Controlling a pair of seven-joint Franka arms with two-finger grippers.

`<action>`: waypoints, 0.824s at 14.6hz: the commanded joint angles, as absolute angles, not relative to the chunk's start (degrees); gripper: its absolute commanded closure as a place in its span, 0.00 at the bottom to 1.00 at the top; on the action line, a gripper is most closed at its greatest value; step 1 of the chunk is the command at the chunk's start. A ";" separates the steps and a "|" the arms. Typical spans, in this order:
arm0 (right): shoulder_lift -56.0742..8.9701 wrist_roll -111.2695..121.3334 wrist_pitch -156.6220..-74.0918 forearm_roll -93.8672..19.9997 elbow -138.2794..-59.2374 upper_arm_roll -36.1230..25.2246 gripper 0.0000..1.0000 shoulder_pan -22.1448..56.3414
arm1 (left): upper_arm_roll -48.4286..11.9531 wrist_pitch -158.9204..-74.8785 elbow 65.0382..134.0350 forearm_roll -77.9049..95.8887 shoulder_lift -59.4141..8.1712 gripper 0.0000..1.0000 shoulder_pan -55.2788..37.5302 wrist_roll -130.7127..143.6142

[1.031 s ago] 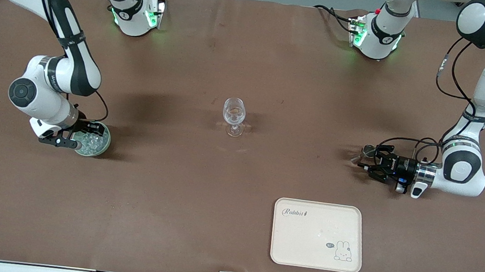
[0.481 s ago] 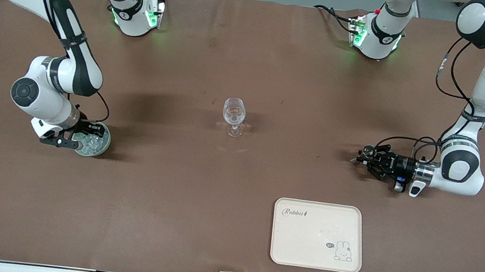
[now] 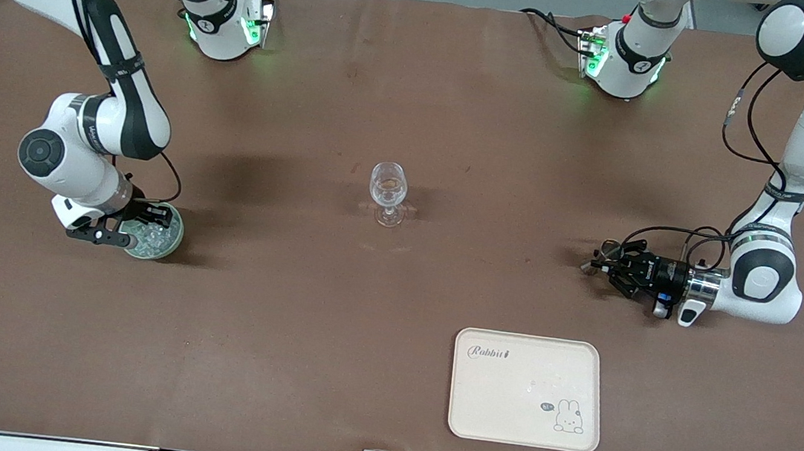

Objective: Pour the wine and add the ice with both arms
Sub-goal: 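Grasp ice with the right gripper while the left gripper grasps the jigger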

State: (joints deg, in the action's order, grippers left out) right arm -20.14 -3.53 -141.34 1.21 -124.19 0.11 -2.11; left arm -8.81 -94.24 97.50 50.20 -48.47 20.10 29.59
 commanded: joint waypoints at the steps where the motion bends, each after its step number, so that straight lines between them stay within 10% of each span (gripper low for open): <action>1: -20.04 -3.16 -142.73 1.14 -125.33 0.18 0.55 -2.37 | -8.70 -94.22 98.00 53.17 -47.55 0.98 18.99 30.76; 12: -20.13 -3.51 -142.74 1.23 -124.98 0.26 0.78 -2.29 | -14.14 -95.01 99.40 54.93 -40.44 0.99 16.17 39.37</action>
State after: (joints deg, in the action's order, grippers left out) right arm -20.27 -3.54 -141.74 1.21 -124.27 0.07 -2.12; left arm -13.11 -94.47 96.90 53.89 -44.01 16.23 37.48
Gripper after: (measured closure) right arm 0.736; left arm 0.784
